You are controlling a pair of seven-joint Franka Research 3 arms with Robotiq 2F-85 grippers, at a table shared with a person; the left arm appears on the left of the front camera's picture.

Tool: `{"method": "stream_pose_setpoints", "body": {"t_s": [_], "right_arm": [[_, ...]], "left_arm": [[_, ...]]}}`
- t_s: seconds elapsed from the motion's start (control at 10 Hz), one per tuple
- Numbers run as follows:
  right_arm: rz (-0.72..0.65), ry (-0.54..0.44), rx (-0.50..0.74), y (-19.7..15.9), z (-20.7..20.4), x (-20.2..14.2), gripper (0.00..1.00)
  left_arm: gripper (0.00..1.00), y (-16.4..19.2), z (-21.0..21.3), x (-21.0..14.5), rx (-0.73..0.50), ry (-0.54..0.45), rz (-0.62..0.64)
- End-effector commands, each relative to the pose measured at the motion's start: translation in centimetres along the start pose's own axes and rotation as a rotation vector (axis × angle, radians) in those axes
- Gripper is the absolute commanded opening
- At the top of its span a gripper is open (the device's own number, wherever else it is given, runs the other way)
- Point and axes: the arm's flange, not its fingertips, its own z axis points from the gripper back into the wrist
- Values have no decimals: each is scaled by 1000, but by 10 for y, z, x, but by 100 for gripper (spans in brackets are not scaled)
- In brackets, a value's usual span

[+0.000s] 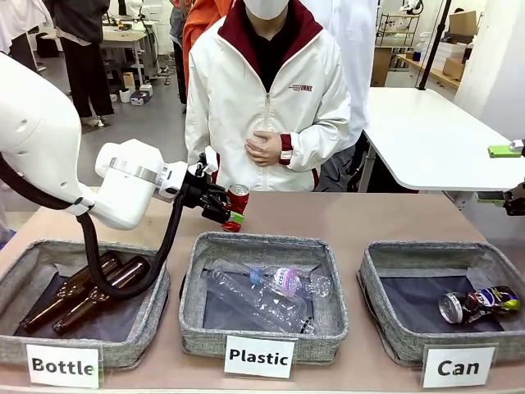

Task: Sort the can waste into the basket.
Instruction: Pick up the can waste from the table and place it in the right Fabric basket.

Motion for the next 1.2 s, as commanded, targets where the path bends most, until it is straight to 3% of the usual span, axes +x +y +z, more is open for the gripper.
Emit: {"method": "stream_pose_setpoints", "body": {"t_s": [0.0, 0.2, 0.3, 0.4, 0.5, 0.9, 1.1], "right_arm": [[9, -10, 19, 1, -1, 2, 100], [9, -10, 19, 1, -1, 2, 100], [9, -10, 19, 1, -1, 2, 100], [9, -10, 19, 1, -1, 2, 100], [9, -10, 19, 1, -1, 2, 100], [9, -10, 19, 1, -1, 2, 100], [9, -10, 19, 1, -1, 2, 100]], "left_arm": [[89, 5, -6, -2, 3, -53, 0], [89, 4, -8, -2, -8, -107, -7], [44, 4, -9, -3, -19, -108, -15], [29, 4, -11, -4, -24, -119, -21], [0, 4, -12, -5, -30, -122, -17], [0, 6, -7, -5, -16, -127, -8], [0, 7, 14, 6, 8, -140, -32]]}}
